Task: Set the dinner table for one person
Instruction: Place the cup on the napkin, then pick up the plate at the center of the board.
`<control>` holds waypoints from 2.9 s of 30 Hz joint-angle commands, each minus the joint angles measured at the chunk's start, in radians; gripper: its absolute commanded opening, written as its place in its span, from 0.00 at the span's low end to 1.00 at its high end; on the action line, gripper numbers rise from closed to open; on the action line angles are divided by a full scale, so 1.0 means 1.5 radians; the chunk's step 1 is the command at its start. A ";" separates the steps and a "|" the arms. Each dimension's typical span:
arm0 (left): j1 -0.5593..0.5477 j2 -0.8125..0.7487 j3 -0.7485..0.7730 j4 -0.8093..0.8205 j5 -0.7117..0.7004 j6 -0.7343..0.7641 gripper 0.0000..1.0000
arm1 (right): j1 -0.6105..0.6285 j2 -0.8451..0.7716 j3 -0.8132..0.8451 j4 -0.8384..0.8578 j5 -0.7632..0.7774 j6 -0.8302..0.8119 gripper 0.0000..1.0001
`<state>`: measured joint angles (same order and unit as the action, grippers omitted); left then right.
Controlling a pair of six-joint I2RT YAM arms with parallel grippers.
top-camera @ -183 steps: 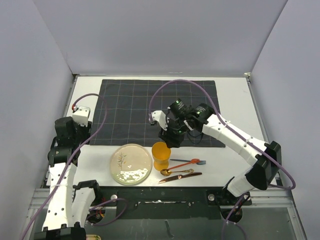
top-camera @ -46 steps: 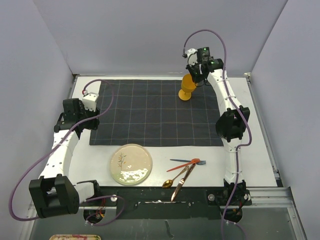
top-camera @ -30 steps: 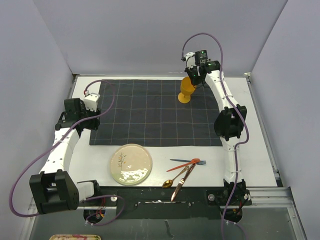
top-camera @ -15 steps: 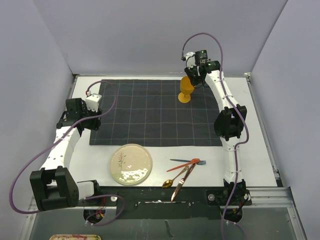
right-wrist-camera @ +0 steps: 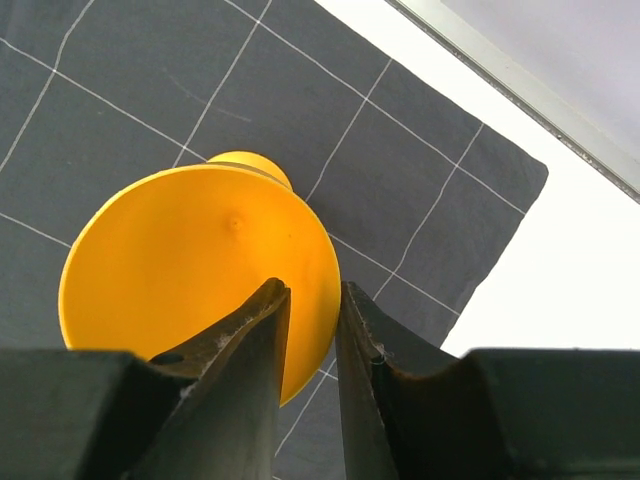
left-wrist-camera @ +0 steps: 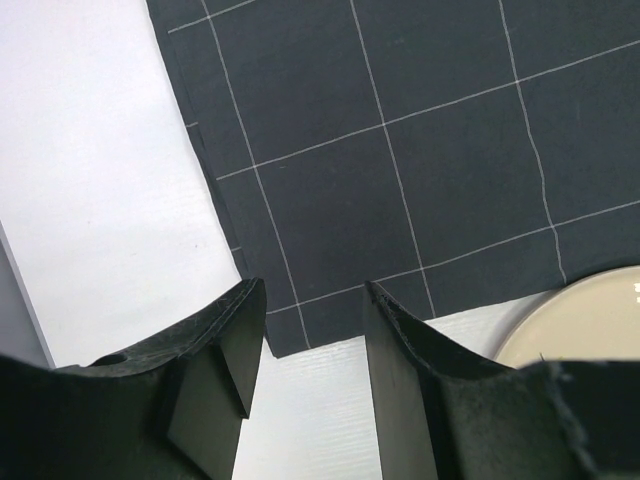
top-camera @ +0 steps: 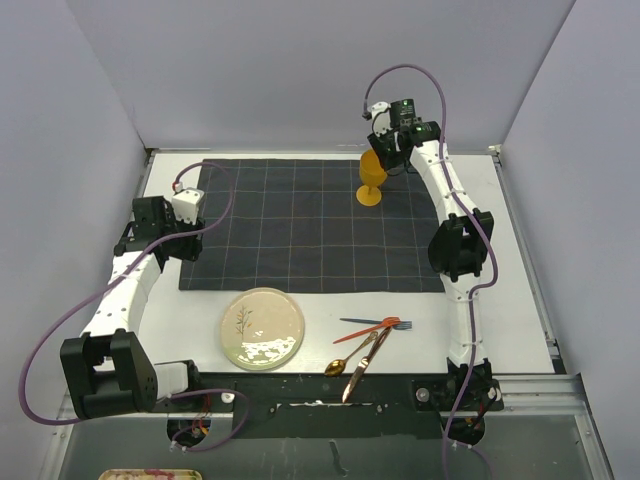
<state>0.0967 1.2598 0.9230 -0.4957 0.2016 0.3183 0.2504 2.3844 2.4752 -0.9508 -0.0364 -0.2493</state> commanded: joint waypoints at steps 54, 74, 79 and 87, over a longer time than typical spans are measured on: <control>-0.013 -0.035 0.037 -0.023 0.071 0.001 0.53 | 0.017 -0.157 -0.085 0.127 -0.016 0.017 0.35; -0.018 -0.202 -0.056 -0.199 0.180 0.117 0.52 | 0.091 -0.393 -0.424 -0.061 -0.405 -0.105 0.39; -0.018 -0.181 -0.049 -0.222 0.185 0.125 0.51 | 0.156 -0.403 -0.520 -0.034 -0.399 -0.114 0.37; -0.018 -0.171 -0.034 -0.283 0.248 0.186 0.51 | 0.243 -0.381 -0.553 0.004 -0.385 -0.099 0.38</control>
<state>0.0681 1.0103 0.8326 -0.8726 0.4923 0.5327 0.5632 1.8057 1.6207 -0.9844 -0.5991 -0.3920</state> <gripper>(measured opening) 0.509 0.380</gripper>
